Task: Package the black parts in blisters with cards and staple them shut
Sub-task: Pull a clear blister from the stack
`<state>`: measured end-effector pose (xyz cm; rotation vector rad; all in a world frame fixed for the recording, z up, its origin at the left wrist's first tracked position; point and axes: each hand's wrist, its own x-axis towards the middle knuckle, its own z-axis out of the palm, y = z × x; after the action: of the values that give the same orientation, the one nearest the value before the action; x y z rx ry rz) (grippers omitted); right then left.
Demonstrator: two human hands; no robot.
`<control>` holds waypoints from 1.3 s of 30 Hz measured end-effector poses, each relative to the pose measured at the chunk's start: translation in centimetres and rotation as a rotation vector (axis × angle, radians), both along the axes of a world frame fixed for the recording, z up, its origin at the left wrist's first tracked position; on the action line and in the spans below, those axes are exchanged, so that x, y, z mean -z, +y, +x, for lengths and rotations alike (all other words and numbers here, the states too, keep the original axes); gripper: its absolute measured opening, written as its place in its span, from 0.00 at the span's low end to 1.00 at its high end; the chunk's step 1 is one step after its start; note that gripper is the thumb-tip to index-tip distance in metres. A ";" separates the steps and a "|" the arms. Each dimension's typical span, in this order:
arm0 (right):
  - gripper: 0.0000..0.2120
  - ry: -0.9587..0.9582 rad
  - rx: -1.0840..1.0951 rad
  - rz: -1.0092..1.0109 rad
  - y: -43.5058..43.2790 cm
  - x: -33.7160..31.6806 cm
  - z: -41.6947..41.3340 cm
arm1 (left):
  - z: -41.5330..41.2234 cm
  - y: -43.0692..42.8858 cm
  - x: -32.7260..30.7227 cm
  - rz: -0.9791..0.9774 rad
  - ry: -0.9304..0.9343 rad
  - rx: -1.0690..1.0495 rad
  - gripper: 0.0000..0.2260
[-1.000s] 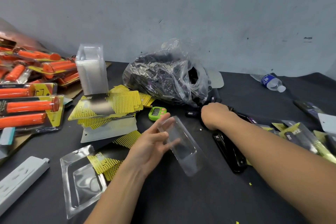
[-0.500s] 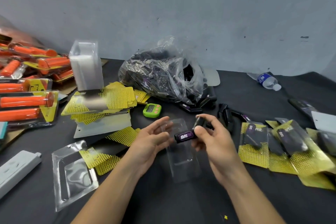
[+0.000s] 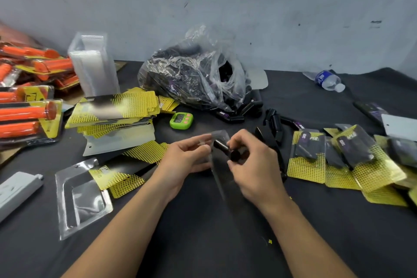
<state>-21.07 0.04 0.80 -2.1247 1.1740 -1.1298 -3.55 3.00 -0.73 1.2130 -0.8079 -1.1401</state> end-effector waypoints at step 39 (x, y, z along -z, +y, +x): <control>0.17 -0.012 0.144 0.063 -0.2 2.1 1.7 | -0.4 0.7 -0.5 -0.202 -0.659 -0.178 0.07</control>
<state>-19.33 -0.15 -1.33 -2.0112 1.3571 -1.1496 -3.91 3.69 -0.27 1.4709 -1.2423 -0.4879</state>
